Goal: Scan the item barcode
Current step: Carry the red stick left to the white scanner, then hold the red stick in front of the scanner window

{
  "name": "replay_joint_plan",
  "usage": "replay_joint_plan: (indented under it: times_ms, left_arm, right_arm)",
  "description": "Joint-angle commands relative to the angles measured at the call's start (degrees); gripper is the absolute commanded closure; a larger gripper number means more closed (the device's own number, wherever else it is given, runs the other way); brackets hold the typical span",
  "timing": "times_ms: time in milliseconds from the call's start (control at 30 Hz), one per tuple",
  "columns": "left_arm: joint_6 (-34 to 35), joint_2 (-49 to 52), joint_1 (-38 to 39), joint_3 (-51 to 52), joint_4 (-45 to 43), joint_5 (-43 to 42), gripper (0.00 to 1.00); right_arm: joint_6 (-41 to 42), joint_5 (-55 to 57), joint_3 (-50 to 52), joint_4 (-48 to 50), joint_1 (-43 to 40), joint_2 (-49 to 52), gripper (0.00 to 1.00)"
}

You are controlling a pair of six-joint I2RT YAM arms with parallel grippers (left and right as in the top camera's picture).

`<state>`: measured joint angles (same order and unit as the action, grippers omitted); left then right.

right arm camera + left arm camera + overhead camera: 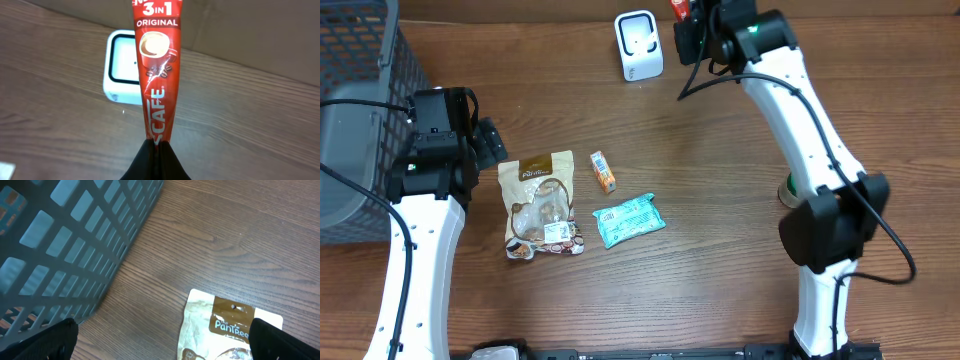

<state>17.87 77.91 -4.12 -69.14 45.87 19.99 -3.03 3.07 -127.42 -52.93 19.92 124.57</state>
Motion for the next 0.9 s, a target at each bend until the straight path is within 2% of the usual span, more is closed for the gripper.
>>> replay_joint_plan:
  times_ms: [0, 267, 567, 600, 733, 867]
  left_arm:
    - [-0.07, 0.09, 0.07, -0.70, -0.02, 0.96, 0.00]
    - [-0.07, 0.09, 0.07, -0.70, -0.02, 0.96, 0.00]
    - [-0.07, 0.09, 0.07, -0.70, -0.02, 0.94, 0.00]
    - [-0.07, 0.09, 0.07, -0.70, -0.02, 0.96, 0.00]
    - [-0.07, 0.09, 0.07, -0.70, -0.02, 0.96, 0.00]
    - [-0.07, 0.09, 0.07, -0.70, -0.02, 0.96, 0.00]
  right_arm:
    - [-0.26, 0.50, -0.48, 3.96, 0.22, 3.74, 0.96]
    - [-0.20, 0.48, -0.46, 13.27, 1.42, 13.62, 0.96]
    - [0.61, 0.33, -0.46, 17.84, 5.53, 17.14, 0.96]
    - [1.51, 0.52, -0.46, 18.03, 5.60, 17.27, 0.96]
    - [14.95, 2.45, -0.46, 18.16, 4.92, 18.51, 0.96]
    - [16.50, 2.01, -0.46, 16.41, 4.37, 19.56, 0.96]
